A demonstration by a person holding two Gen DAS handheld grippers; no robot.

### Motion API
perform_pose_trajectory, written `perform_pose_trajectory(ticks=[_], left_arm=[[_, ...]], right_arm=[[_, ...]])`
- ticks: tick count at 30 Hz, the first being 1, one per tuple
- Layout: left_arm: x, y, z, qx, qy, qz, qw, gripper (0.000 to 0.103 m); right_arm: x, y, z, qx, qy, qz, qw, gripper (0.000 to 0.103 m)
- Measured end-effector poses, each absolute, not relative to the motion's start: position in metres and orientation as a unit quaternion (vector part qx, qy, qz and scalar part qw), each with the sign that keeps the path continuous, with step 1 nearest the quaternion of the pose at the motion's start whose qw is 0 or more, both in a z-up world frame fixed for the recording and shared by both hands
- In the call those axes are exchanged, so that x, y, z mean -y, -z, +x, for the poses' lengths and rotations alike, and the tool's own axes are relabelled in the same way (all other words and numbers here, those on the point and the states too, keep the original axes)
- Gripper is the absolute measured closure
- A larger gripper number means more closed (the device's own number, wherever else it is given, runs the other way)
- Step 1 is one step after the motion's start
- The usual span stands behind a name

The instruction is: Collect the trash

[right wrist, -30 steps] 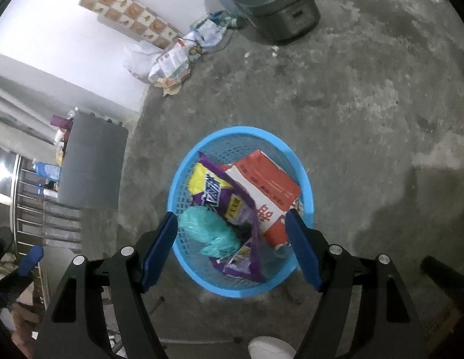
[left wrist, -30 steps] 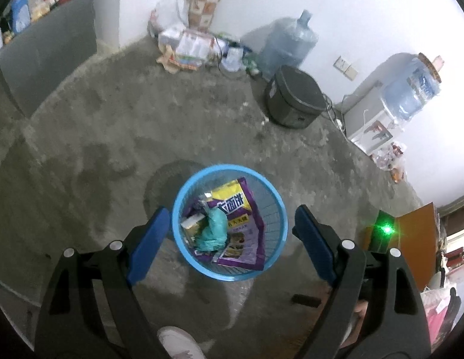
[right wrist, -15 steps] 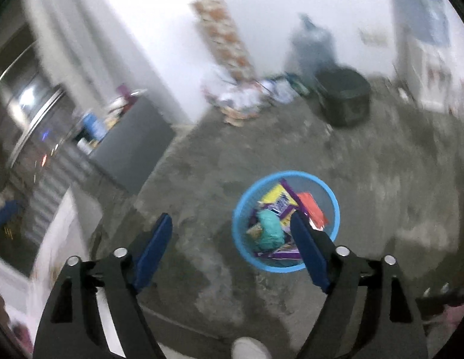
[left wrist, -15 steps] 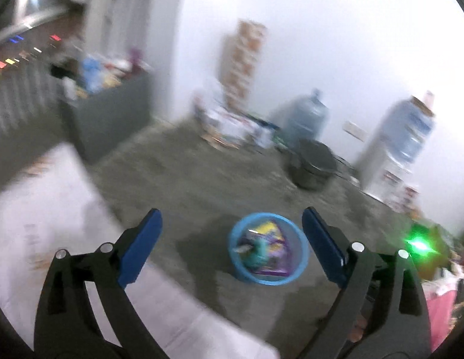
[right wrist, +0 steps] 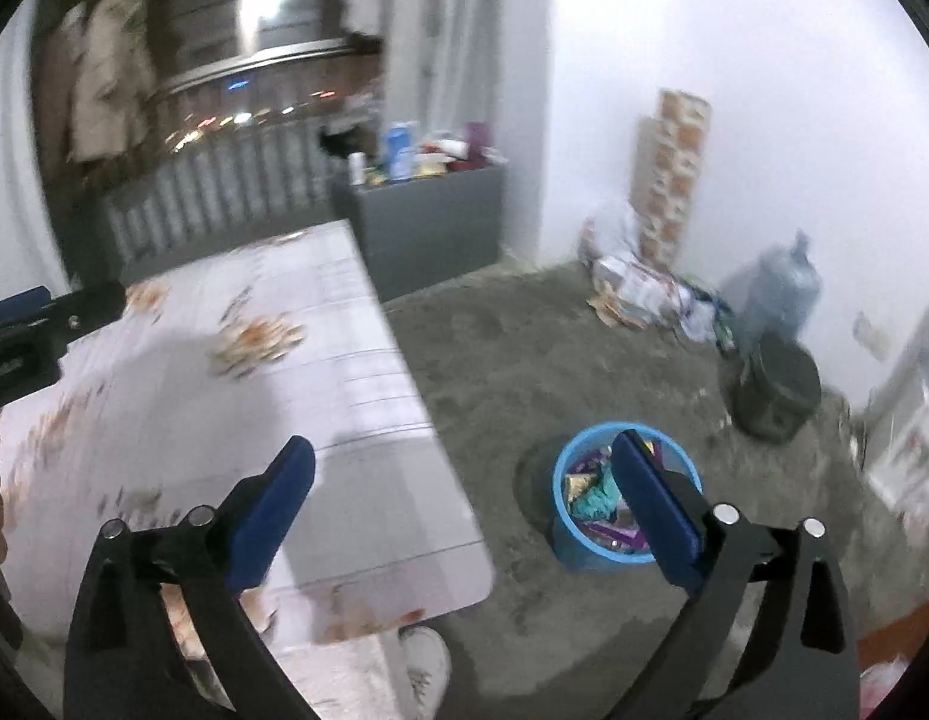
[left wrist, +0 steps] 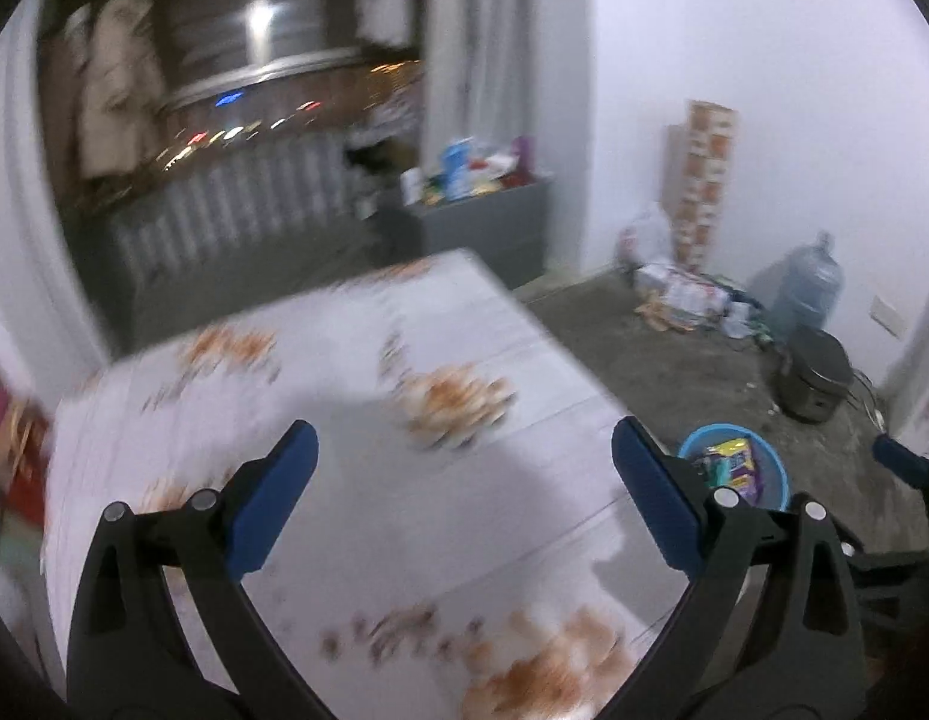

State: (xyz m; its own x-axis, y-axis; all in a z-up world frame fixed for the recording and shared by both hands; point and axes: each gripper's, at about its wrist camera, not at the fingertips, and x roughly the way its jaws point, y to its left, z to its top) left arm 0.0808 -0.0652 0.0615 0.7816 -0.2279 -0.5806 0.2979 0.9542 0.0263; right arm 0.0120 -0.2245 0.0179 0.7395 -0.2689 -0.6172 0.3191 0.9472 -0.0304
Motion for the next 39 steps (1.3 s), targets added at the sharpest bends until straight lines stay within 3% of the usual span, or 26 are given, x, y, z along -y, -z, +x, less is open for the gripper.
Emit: perform_pose_trajectory(ticks=[10,39], left_arm=[[0.004,-0.003,0.044,-0.382,0.025,0.033,0.923,0.009],[0.041,0.012,0.057,-0.416,0.061,0.085,0.903,0.009]], right_arm=[[0.186,0.000,0.010,-0.394,0.114,0.005,0.912,0.006],[0.213,0.034,0.003,-0.449,0.146,0.010,0.882,0.006]])
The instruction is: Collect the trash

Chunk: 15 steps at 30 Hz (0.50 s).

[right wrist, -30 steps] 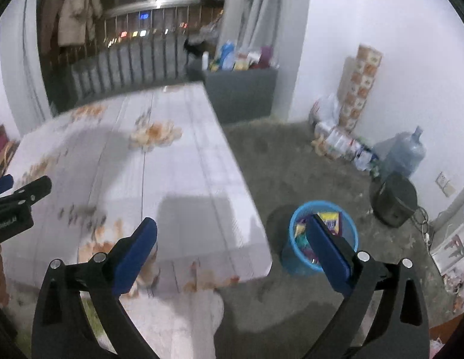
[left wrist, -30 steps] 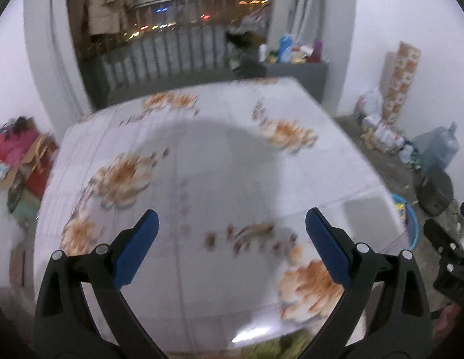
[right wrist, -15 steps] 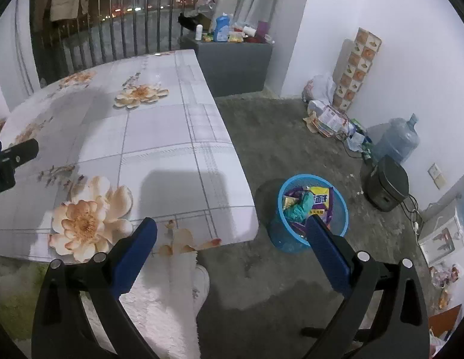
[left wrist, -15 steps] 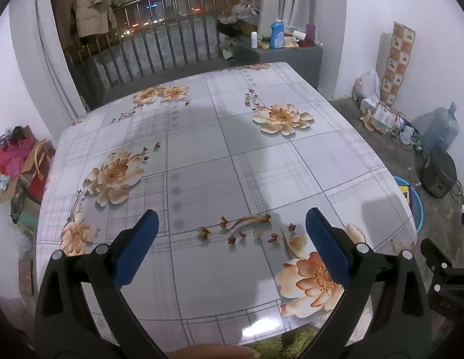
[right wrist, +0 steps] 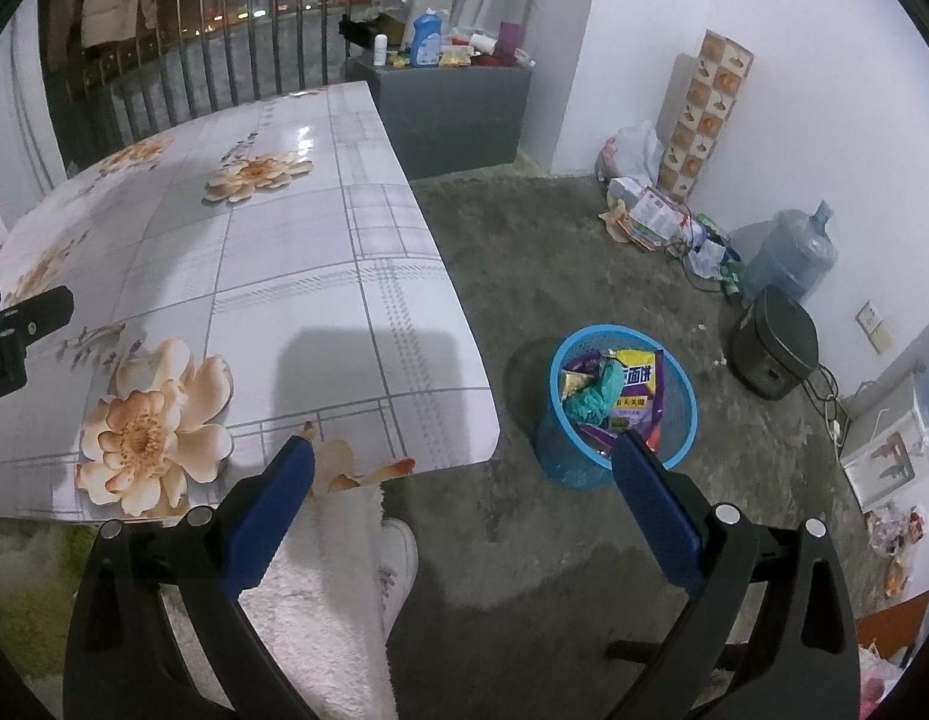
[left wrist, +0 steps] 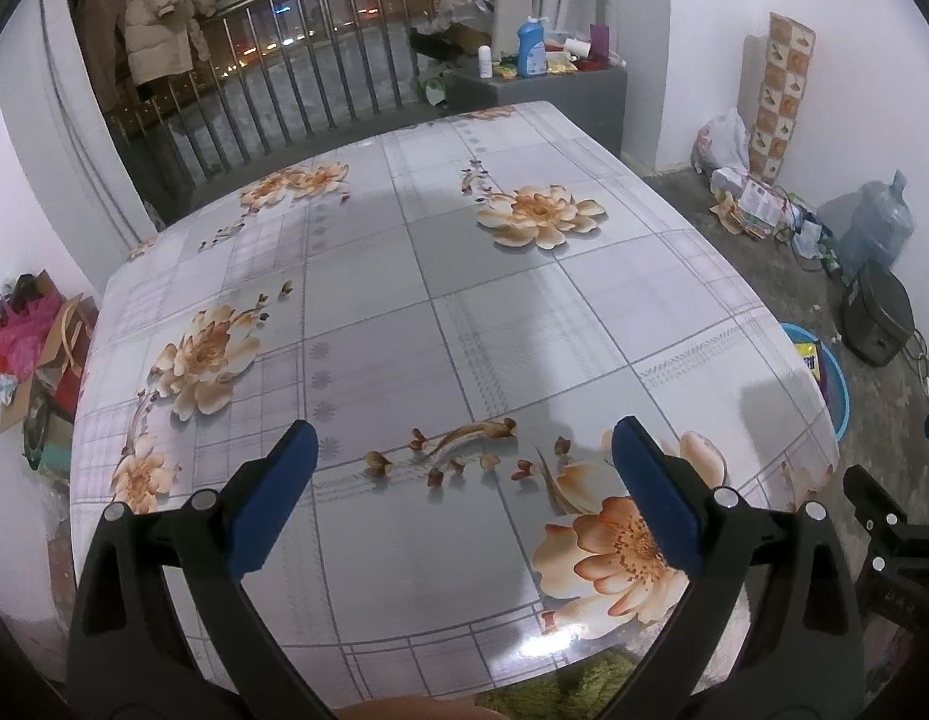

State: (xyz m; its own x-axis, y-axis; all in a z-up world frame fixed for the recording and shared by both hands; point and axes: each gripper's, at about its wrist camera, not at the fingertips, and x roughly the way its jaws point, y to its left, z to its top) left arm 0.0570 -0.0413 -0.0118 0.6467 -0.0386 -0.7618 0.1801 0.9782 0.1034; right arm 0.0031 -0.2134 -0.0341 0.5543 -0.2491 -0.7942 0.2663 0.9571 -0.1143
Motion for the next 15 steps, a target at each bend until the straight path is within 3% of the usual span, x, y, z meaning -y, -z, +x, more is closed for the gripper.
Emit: perform_pose_trajectory(ticks=[15], left_arm=[[0.0430,0.0147,0.0572,-0.420,0.062,0.086,0.901,0.009]], right_arm=[[0.2172,0.0366,-0.0035,-0.449,0.157,0.020,0.880,0.006]])
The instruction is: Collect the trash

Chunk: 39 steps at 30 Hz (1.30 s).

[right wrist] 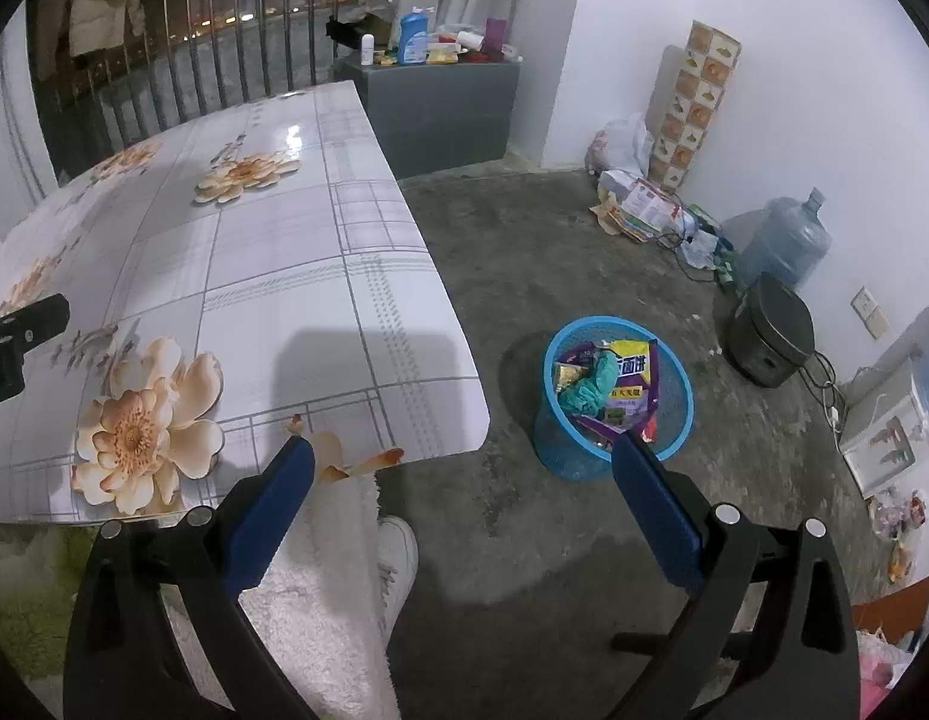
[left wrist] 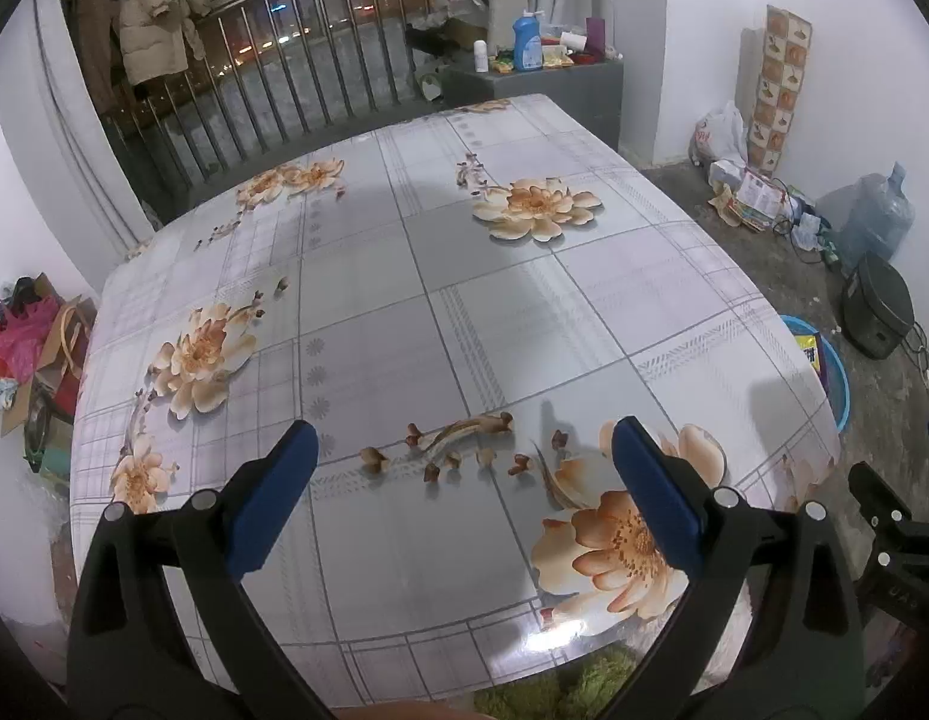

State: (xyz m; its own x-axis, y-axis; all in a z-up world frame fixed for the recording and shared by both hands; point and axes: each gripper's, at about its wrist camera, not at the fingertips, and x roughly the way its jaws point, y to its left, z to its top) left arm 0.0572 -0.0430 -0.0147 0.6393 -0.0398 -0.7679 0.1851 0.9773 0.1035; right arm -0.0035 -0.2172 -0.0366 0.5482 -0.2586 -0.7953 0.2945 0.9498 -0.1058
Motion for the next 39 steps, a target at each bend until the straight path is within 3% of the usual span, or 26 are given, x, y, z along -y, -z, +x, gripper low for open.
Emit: perform_pose_trajectory(ticks=[39], left_arm=[[0.0472,0.0108,0.0583,-0.417,0.081,0.099,0.900,0.009]], right_arm=[[0.2219,0.0276,-0.0072,-0.444,0.165,0.020,0.880,0.006]])
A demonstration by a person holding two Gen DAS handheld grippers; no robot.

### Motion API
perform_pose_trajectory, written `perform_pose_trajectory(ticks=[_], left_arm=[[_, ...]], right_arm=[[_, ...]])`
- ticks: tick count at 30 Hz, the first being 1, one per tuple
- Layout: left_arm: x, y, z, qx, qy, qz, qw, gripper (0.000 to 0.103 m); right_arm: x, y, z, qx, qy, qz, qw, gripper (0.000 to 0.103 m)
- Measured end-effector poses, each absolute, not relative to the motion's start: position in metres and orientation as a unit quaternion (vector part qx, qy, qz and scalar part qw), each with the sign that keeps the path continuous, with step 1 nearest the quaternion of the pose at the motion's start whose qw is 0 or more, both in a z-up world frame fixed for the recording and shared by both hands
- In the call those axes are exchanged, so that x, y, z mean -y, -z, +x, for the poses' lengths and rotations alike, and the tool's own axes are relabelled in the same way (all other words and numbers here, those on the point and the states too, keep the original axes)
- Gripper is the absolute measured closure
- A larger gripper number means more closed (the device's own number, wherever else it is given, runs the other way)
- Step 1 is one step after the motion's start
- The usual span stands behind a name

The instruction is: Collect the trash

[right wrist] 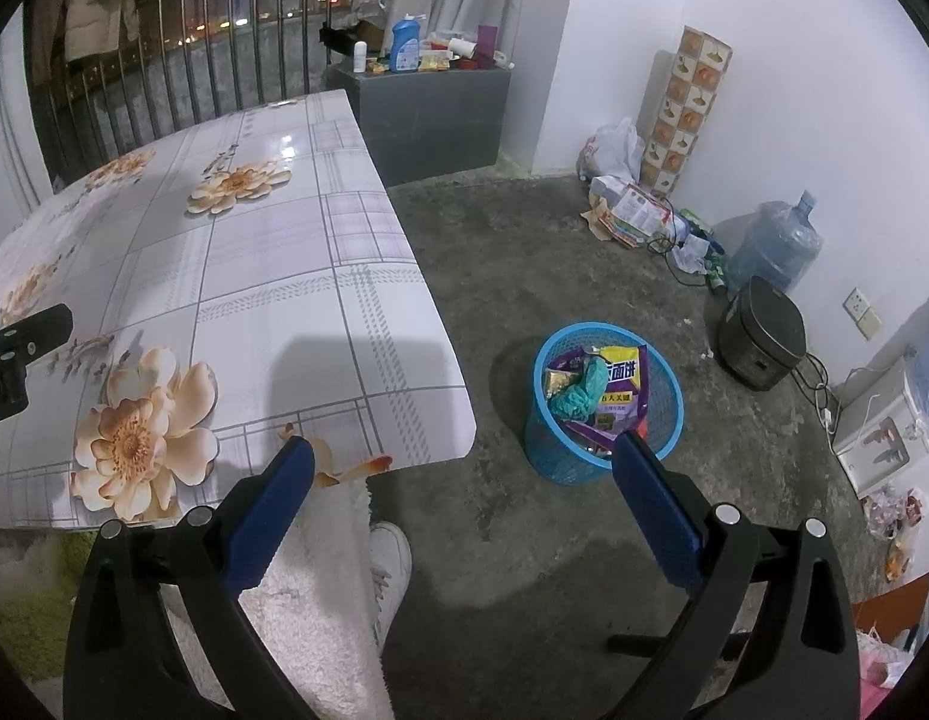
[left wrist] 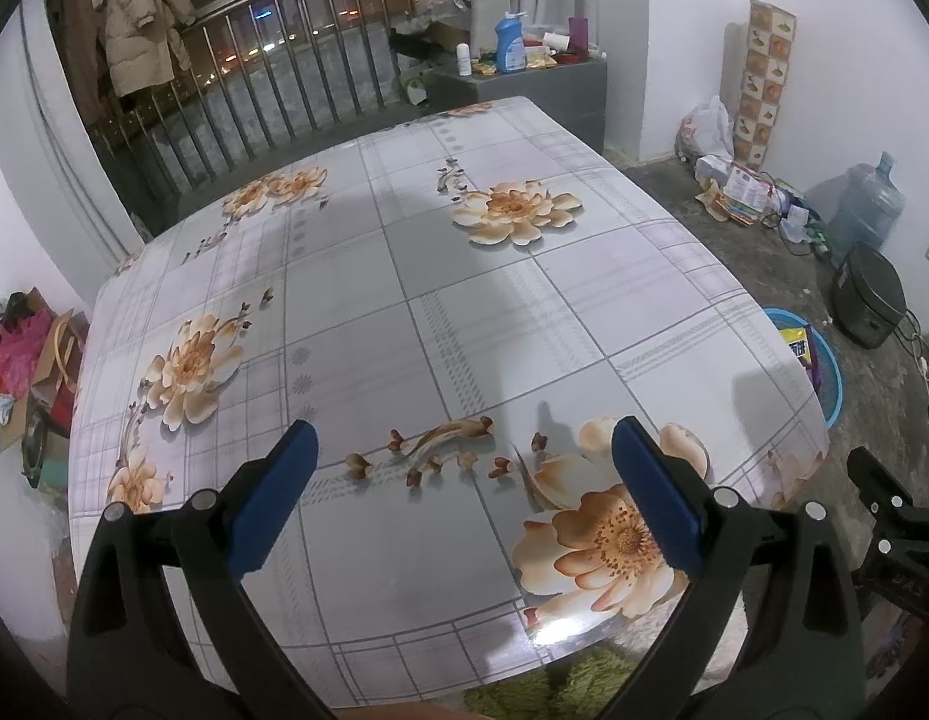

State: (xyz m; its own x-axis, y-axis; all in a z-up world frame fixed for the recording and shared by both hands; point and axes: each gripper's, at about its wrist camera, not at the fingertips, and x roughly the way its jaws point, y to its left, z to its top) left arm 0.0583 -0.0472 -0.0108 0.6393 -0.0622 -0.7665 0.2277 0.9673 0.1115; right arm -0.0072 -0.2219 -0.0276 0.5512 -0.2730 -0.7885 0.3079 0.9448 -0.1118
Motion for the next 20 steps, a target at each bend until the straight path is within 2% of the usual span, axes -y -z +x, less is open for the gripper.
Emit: perform_pose_trajectory(ticks=[20], left_arm=[[0.0487,0.0082,0.0614,-0.421,0.083,0.099,0.898,0.009]], right_arm=[[0.2207,0.0252,-0.0049,-0.443,0.165,0.018,0.881,0.006]])
